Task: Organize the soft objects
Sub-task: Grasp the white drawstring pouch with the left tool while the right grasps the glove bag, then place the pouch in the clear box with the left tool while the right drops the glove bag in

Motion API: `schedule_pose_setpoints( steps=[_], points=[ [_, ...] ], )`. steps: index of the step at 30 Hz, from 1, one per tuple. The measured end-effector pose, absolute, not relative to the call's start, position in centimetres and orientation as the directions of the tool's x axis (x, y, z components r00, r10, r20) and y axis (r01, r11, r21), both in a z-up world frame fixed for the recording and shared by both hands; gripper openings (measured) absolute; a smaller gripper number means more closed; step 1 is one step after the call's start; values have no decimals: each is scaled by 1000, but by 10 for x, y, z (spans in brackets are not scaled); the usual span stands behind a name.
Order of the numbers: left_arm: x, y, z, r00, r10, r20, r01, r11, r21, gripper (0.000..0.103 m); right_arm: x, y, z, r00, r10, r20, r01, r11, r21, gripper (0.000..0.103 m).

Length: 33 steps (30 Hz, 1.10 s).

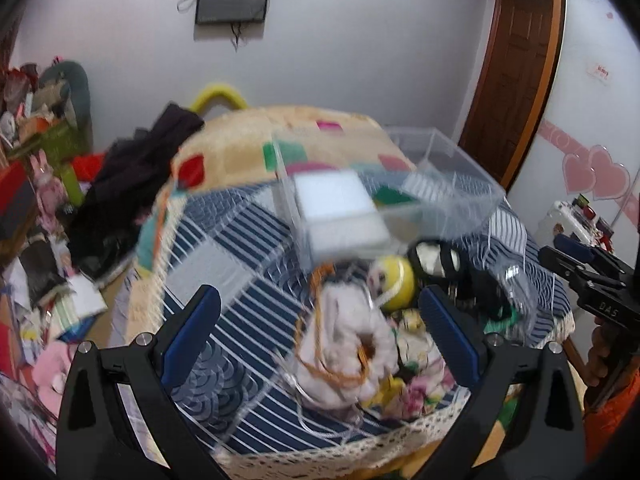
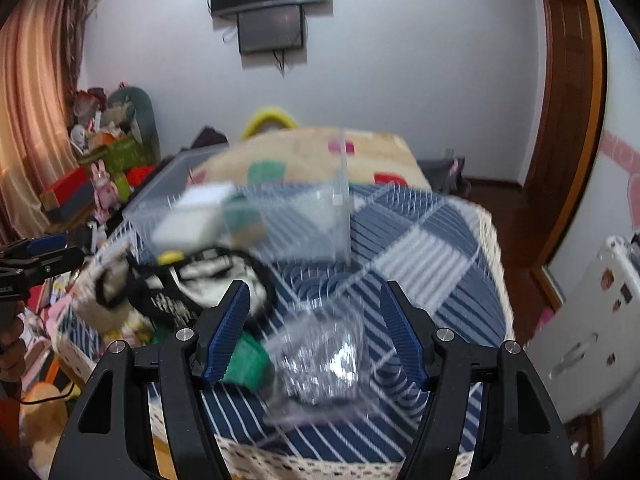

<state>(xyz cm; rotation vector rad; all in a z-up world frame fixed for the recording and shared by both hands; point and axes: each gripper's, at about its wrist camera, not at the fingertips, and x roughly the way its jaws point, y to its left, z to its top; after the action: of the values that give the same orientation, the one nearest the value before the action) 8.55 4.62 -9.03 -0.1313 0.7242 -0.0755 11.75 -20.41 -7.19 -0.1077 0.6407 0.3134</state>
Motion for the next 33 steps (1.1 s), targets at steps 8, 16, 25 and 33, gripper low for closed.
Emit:
schedule_pose_setpoints(
  steps=[8,16,25,33],
  points=[
    [90,26,-129,688,-108,-717,20,991,-130,101,123,-213,-112,696,199,-690,-280,960,-5,64],
    [95,38,-142,668,-106,-737,-20,987,-160,55,121,-212,-121,654,237,-718,-305,952,36,42],
    [82,33,-131,693,-128,-710,11,986,-166,27,109,-215,-107,691,244,-680,-307,951,29,30],
    [72,43,-97,751,-133,-647,12,982,-188,26,105,-226,-73,756,256,-602,-289,956,43,30]
  ],
)
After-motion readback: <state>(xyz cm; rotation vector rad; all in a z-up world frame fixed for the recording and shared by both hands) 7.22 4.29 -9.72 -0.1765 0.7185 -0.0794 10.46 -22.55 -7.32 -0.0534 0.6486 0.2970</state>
